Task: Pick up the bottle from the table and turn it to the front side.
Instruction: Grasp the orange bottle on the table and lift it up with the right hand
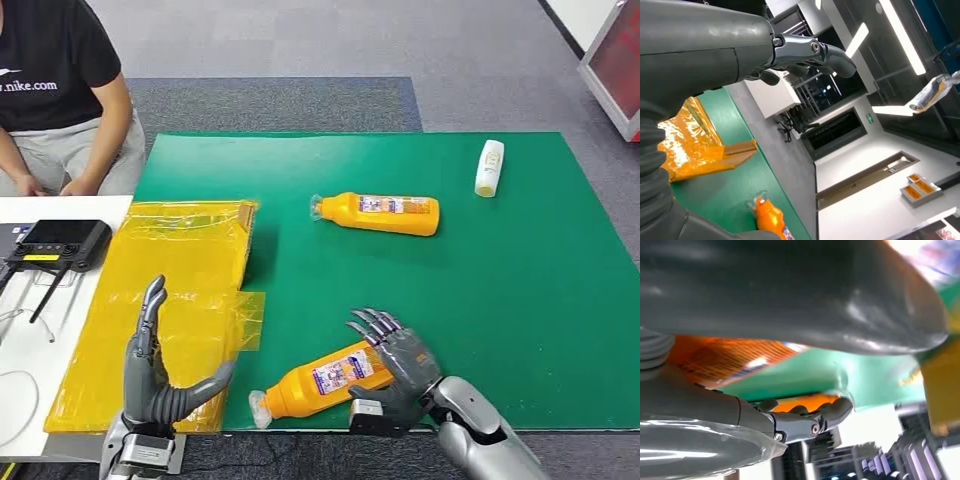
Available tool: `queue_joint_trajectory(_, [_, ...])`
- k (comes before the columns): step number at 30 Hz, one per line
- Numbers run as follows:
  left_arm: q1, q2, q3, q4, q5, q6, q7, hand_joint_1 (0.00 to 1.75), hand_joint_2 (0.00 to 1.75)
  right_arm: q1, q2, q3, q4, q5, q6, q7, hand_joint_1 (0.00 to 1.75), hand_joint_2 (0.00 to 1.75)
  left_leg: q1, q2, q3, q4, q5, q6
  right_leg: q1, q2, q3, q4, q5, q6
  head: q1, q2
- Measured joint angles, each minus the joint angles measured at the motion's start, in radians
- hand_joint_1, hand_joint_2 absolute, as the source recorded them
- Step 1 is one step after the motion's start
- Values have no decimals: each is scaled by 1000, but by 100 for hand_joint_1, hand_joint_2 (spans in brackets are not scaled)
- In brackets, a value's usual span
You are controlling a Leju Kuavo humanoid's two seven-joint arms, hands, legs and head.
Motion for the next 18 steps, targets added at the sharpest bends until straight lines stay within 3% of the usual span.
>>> queue_joint_trajectory(10, [1,4,-3,0,13,35,0,0,175,-90,-162,112,-35,87,114,21,0,0,-1,0,0,0,0,1,-1,0,0,0,0,1,0,0])
queue_joint_trajectory(18, [0,11,-17,0,21,57,0,0,175,-146,-200,189,-33,99,115,50,0,0,-1,0,0,0,0,1,-1,0,-1,0,0,1,0,0])
